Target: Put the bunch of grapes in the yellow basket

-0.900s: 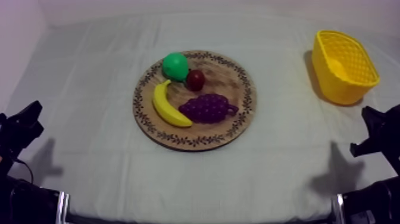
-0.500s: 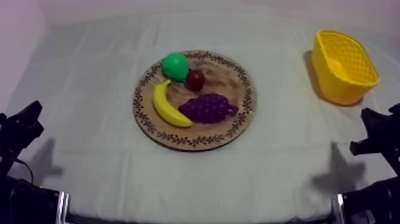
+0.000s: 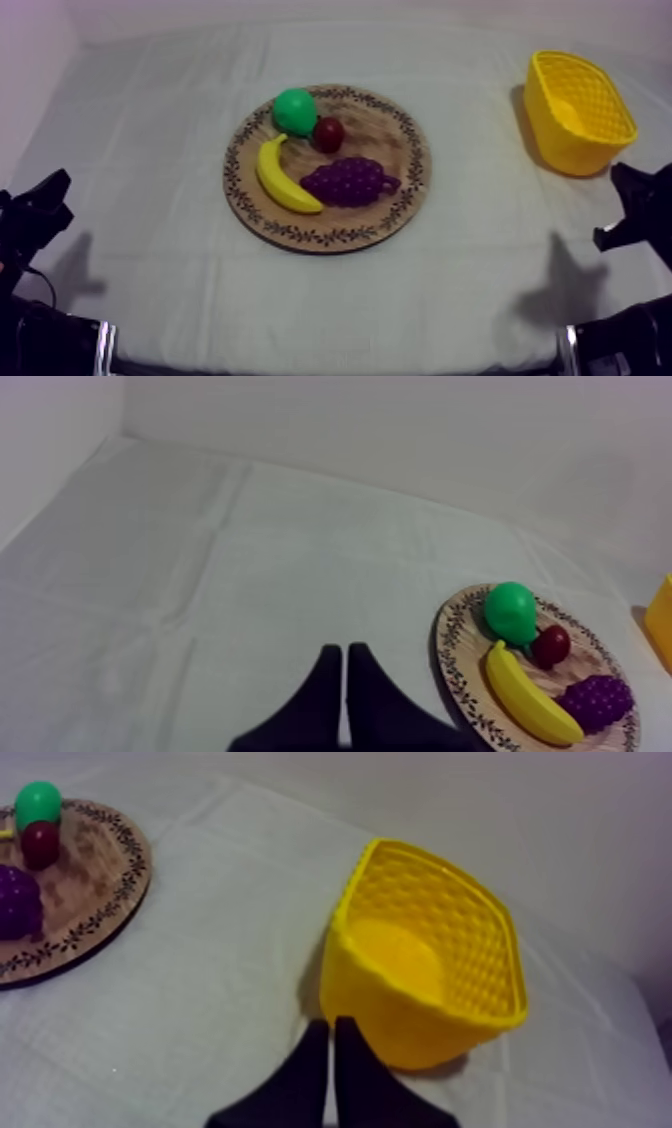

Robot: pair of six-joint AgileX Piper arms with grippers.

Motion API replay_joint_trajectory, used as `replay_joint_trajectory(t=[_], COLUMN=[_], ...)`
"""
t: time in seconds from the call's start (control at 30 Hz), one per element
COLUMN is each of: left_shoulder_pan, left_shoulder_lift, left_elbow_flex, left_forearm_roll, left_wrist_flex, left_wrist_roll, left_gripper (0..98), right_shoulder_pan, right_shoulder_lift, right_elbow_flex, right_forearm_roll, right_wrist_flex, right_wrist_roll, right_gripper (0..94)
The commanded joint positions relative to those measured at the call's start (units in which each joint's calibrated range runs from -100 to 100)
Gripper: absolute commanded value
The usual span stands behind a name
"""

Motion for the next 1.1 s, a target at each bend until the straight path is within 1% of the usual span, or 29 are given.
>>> replay_joint_trajectory(t=[0.0, 0.2, 0.4, 0.5, 0.67, 0.9, 1.07], left_shoulder_pan=[0.0, 0.0, 0.0, 0.0, 0.0, 0.0, 0.0], left_shoulder_lift=[0.0, 0.0, 0.0, 0.0, 0.0, 0.0, 0.0], left_elbow_flex=[-0.03, -0.03, -0.03, -0.03, -0.03, -0.03, -0.03], left_forearm_roll=[-0.03, -0.03, -0.03, -0.03, -0.03, -0.03, -0.03], left_wrist_flex=[-0.03, -0.03, -0.03, -0.03, -0.03, -0.03, -0.03], left_wrist_roll=[-0.01, -0.01, -0.01, -0.01, -0.01, -0.01, -0.01], left_gripper=[0.1, 0.1, 0.1, 0.1, 0.1, 0.1, 0.1], right_shoulder_pan=[-0.43, -3.06, -6.0, -7.27, -10.15, -14.66, -18.45], right_shoulder_lift=[4.95, 17.27, 29.12, 34.36, 43.0, 55.18, 63.18], right_elbow_flex=[-5.14, -20.41, -34.86, -41.59, -53.66, -70.56, -79.85], right_forearm_roll=[-0.3, -1.03, -1.44, -1.62, -1.65, -2.32, -1.63], right_wrist_flex=[0.85, 5.48, 8.38, 11.08, 19.45, 33.83, 43.14], right_wrist_roll=[1.23, 4.63, 6.45, 7.35, 8.19, 8.67, 8.3], right_gripper=[0.7, 0.7, 0.7, 0.7, 0.8, 0.8, 0.8])
